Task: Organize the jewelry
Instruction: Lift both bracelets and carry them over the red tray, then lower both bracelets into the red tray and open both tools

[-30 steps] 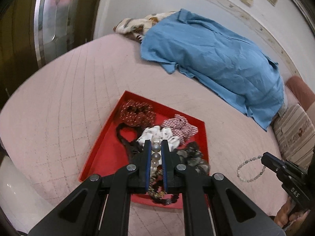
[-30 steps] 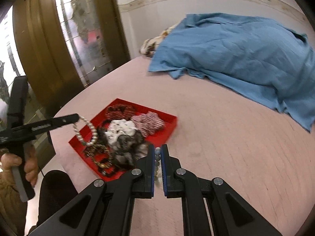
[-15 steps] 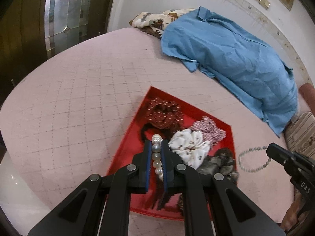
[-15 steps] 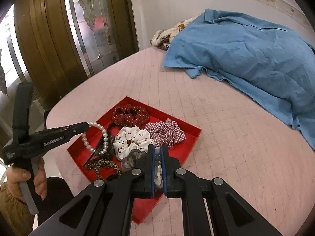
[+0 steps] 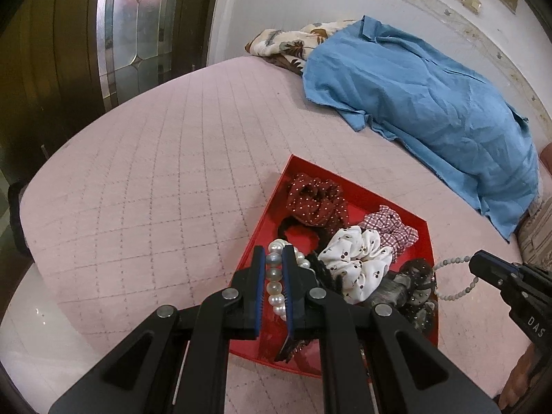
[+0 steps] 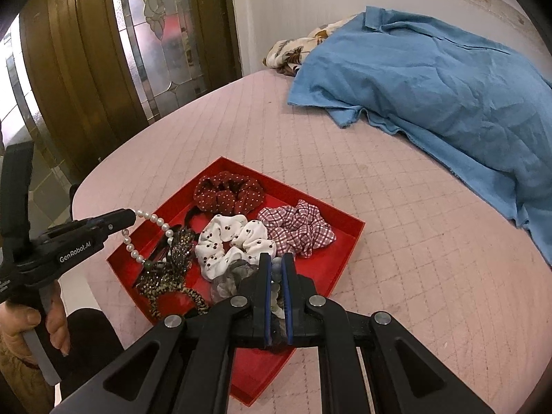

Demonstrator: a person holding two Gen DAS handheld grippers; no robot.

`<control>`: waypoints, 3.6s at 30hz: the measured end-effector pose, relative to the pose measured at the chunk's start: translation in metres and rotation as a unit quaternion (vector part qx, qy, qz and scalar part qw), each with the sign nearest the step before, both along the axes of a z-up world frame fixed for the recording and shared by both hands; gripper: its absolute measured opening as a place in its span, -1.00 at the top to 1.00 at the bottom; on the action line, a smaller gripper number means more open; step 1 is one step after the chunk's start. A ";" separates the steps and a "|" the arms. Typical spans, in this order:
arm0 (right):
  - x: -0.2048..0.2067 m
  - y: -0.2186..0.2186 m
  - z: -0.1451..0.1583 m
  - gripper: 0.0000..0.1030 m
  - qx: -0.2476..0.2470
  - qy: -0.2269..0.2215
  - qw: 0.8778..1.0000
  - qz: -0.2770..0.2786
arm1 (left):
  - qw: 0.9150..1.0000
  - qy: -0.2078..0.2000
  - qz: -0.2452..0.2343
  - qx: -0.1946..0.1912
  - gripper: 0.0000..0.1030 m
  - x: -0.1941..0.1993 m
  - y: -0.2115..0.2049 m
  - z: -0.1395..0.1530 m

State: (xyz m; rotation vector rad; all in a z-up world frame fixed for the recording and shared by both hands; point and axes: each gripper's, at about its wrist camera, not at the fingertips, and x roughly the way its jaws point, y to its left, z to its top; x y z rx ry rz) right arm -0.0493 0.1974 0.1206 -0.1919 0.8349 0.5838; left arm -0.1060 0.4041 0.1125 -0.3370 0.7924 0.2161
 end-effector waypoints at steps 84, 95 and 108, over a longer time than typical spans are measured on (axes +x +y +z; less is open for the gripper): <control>0.056 0.037 0.014 0.87 0.009 -0.013 0.999 -0.030 | 0.960 -0.099 -0.086 -0.249 0.82 0.025 0.025 0.003; 0.067 0.071 0.006 0.87 0.006 0.004 1.000 -0.012 | 0.980 -0.065 -0.057 -0.180 0.82 0.016 0.034 -0.001; 0.096 0.090 -0.015 0.87 -0.007 0.034 0.999 -0.036 | 0.995 0.010 -0.013 -0.095 0.82 0.014 0.041 -0.016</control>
